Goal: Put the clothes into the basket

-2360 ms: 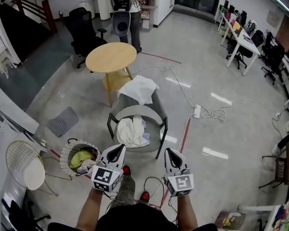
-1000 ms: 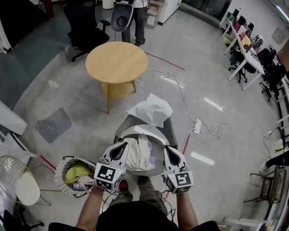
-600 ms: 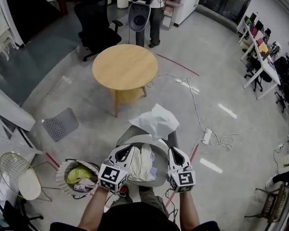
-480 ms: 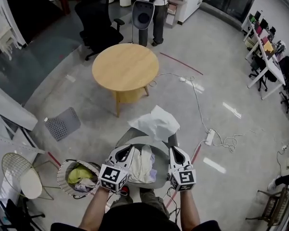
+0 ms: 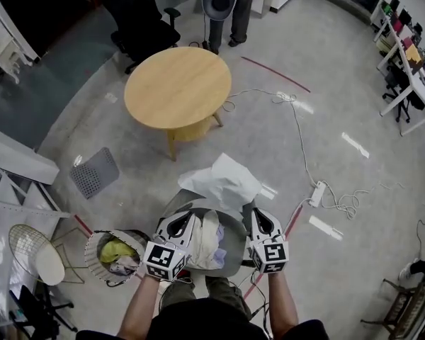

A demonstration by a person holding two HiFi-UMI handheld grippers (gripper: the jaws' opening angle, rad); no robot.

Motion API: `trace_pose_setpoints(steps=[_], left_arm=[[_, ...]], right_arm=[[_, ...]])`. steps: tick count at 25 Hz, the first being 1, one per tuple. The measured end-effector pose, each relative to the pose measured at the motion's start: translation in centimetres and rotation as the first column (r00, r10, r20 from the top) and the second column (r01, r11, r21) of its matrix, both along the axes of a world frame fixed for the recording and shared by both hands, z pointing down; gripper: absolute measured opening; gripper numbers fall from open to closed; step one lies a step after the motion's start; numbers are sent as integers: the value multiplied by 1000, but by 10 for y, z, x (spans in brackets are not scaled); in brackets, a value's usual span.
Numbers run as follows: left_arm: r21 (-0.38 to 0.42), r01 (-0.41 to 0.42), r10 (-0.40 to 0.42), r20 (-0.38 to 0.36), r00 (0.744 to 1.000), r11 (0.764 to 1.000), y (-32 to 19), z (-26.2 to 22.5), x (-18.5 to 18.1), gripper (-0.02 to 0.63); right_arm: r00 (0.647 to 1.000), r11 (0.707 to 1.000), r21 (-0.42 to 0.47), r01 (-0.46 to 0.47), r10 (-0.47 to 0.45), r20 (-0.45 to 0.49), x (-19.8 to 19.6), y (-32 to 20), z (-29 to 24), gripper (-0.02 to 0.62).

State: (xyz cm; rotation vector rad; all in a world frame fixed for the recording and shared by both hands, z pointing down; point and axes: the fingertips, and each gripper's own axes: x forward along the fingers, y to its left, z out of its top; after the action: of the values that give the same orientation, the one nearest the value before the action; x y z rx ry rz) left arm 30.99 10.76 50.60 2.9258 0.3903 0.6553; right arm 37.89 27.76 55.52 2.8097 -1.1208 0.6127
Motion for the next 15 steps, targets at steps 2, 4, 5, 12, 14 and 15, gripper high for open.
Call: trace_pose_setpoints(steps=[2, 4, 5, 12, 14, 15], left_arm=[[6, 5, -5, 18, 1000, 1000, 3, 9, 6, 8], [9, 10, -11, 35, 999, 1000, 4, 18, 9, 8], [9, 13, -14, 44, 999, 1000, 5, 22, 11, 8], [24, 21, -23, 107, 994, 1000, 11, 49, 17, 8], [24, 25, -27, 115, 993, 999, 14, 51, 18, 8], [22, 26, -29, 118, 993, 999, 15, 52, 19, 8]], right_arm=[[1000, 1000, 3, 1, -1, 21, 9, 5, 13, 28], [999, 1000, 6, -2, 2, 39, 18, 8, 25, 28], [999, 1000, 5, -3, 2, 46, 22, 9, 31, 28], [995, 999, -31, -13, 16, 100, 43, 13, 77, 29], [994, 1000, -27, -6, 9, 110, 50, 15, 85, 31], [993, 1000, -20, 5, -3, 121, 52, 14, 89, 35]])
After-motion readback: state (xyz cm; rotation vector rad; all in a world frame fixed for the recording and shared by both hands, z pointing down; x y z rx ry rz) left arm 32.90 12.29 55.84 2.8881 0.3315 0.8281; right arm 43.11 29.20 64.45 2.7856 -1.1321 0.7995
